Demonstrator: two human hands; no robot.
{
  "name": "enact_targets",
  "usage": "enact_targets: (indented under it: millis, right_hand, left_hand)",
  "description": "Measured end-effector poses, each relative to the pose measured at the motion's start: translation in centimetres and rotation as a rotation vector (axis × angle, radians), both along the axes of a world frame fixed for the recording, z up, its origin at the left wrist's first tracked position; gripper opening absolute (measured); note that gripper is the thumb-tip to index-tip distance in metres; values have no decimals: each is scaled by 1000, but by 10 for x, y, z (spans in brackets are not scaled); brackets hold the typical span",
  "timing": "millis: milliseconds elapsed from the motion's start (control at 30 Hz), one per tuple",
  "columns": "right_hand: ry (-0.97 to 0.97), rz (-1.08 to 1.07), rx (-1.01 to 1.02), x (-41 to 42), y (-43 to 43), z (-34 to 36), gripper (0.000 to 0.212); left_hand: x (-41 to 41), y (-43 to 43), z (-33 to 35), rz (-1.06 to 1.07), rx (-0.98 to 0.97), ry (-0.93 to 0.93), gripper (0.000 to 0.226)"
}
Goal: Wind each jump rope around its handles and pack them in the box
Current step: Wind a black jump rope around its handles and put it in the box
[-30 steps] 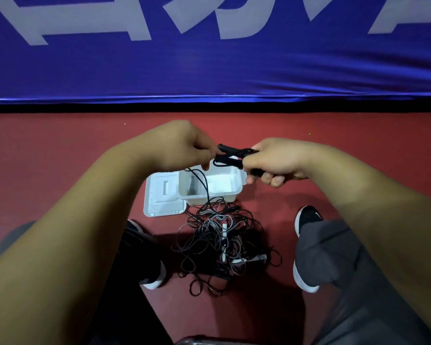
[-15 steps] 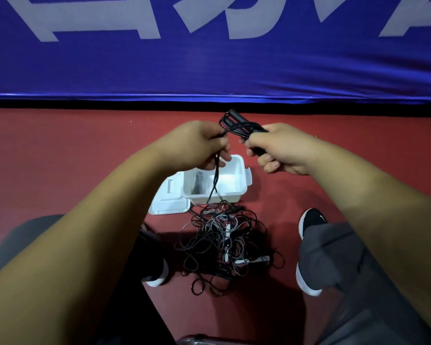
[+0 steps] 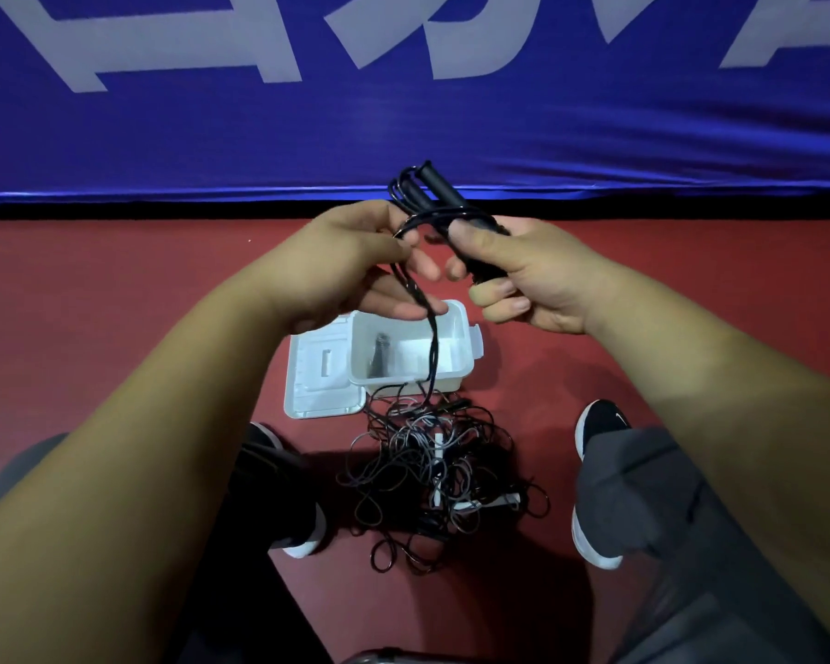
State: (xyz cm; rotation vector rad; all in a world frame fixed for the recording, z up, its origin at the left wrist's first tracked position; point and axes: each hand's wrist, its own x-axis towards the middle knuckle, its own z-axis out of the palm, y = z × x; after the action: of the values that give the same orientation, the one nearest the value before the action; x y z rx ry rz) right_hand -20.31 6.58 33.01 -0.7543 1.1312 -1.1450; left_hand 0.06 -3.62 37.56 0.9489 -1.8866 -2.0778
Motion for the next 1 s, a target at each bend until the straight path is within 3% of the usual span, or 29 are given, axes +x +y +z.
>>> enact_targets:
  millis: [100,167,267,400,567,633,733,833,900,1000]
  right_hand:
    - [-37,-35,28,-4,-3,1,75]
    - [-39,-66,63,-6,-5,1,83]
    - [-55,-89,83,-5,-6,1,73]
    - [-20,-116,96,-5,-5,0,71]
    - [-42,-178,99,-2,-5,-2,69]
    - [-52,-205,102,-1,-6,-2,64]
    - [-79,-234,92,-1,-8,0,51]
    - [-155,-294,98,-4,-11,3,36]
    - [-186,-325,102,-7,-11,4,25]
    - [-183,-307,93,-8,-10,7,36]
  left_hand:
    - [3,-6,1,-69,114,107,12]
    - [5,-7,-2,-100,75,114,8]
    - [5,-7,-7,-112,-62,64,17]
    - [2,-6,-13,-198,-267,-138,23]
    - [-2,-3,-15,-207,-404,-387,26]
    - [-2,-2,-16,-143,-372,-443,32]
    - [-5,0,-16,-66,-172,-336,37]
    - [-6,0,-13,-64,64,-99,24]
    - [-3,-4,-11,-148,117,24,15]
    - [4,-4,-10,-361,73,64,24]
